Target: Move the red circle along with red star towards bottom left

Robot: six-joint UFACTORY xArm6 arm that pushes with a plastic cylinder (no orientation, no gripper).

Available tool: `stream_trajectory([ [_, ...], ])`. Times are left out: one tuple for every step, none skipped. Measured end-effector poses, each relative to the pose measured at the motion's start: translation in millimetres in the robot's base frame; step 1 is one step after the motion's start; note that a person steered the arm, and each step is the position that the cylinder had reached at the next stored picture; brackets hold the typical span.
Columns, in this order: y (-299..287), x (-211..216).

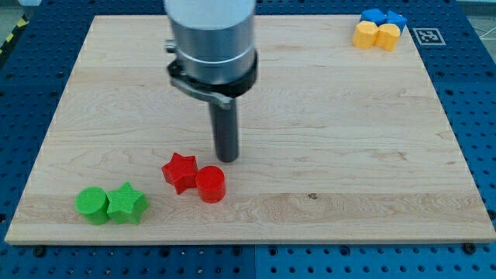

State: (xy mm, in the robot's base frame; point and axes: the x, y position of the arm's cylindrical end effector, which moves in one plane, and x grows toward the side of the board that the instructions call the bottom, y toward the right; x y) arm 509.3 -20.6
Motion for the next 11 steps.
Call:
stream_trajectory([
  [44.4, 30.7],
  [48.8, 70.6],
  [35.6, 79.8],
  [7.7, 76.6],
  [-3.3, 63.8],
  [-5.3, 62.1],
  [-24.9, 52.1],
  [-44.6, 39.1],
  [-60.5, 36.6],
  [-82.8, 35.0],
  [-100.9, 34.1],
])
